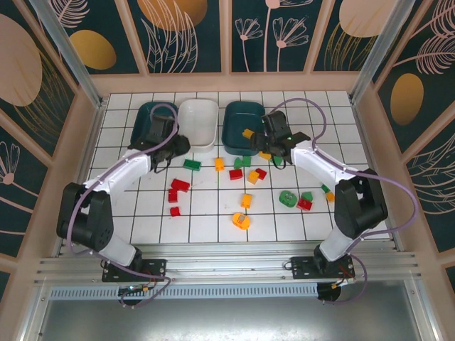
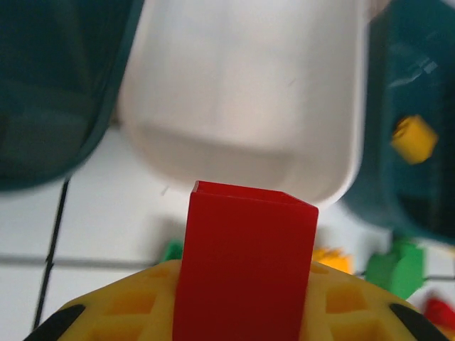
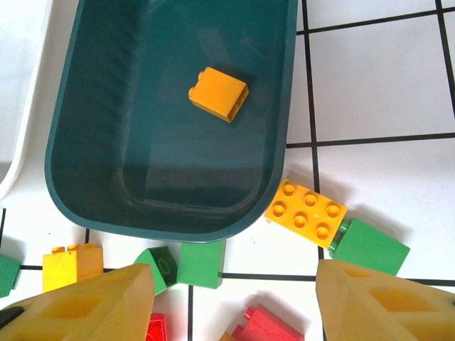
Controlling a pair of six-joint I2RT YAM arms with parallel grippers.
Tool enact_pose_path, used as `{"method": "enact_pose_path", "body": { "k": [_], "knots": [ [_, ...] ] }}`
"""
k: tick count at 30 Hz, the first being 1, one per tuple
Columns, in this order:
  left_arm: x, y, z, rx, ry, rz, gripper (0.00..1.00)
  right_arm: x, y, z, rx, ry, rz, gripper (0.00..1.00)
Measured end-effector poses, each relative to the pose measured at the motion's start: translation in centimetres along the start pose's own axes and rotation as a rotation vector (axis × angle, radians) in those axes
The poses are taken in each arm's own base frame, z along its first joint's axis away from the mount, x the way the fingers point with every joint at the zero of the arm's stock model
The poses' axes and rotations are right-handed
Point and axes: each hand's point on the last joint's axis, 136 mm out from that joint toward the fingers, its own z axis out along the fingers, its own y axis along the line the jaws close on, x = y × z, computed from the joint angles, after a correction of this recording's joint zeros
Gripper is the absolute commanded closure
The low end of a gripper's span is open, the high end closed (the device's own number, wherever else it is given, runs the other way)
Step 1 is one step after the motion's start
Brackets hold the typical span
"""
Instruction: Sort the legos into containers by color
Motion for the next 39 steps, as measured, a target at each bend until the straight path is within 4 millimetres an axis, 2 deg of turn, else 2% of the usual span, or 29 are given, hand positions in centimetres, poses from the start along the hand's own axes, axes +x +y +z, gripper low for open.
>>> {"method": "enact_pose_path", "body": {
  "k": [4, 6, 8, 10, 14, 17, 21, 23, 25, 27, 29, 34, 39],
  "knots": [
    [-3.6, -3.0, 2.4, 0.055, -0.018, 0.009, 0.81, 1.6, -1.1, 0.0, 0.016, 0.022, 0.005, 0.38],
    [-4.2, -3.5, 4.3, 0.056, -0.005, 0.016, 0.69, 2.5, -1.7, -0.3, 0.025, 0.033, 0.008, 0.37],
    [-4.0, -3.4, 6.2, 0.042, 0.023, 0.03, 0.49, 3.0, -2.1, -0.7, 0.03, 0.036, 0.012, 0.35],
    [-3.4, -2.9, 7.5, 0.02, 0.06, 0.039, 0.39, 2.9, -2.4, -1.4, 0.035, 0.027, 0.017, 0.33],
    [-3.0, -2.7, 7.5, 0.01, 0.082, 0.053, 0.29, 2.4, -2.6, -2.7, 0.037, -0.011, 0.032, 0.32],
    [-3.0, -2.9, 6.7, 0.02, 0.076, 0.063, 0.28, 2.3, -2.9, -3.4, 0.04, -0.03, 0.039, 0.33],
    [-0.8, -2.4, 4.2, 0.016, 0.086, 0.087, 0.26, 2.6, -3.3, -3.3, 0.058, -0.029, 0.039, 0.33],
    [1.1, -2.3, 3.4, 0.005, 0.101, 0.116, 0.11, 2.5, -3.5, -3.2, 0.061, -0.031, 0.041, 0.32],
    [3.1, -2.0, 3.2, -0.015, 0.125, 0.153, 0.02, 2.4, -3.8, -3.0, 0.069, -0.029, 0.044, 0.32],
    [5.2, -1.5, 3.4, -0.037, 0.159, 0.191, 0.02, 2.5, -4.1, -2.8, 0.077, -0.023, 0.046, 0.31],
    [6.5, -0.8, 3.5, -0.058, 0.187, 0.216, 0.02, 2.4, -4.4, -2.6, 0.081, -0.021, 0.047, 0.31],
    [7.6, 0.6, 4.9, -0.108, 0.222, 0.261, 0.06, 2.1, -4.4, -2.5, 0.077, -0.029, 0.051, 0.31],
    [9.2, 2.3, 6.8, -0.165, 0.275, 0.289, 0.06, 2.0, -4.3, -2.5, 0.073, -0.036, 0.053, 0.31]
  ]
}}
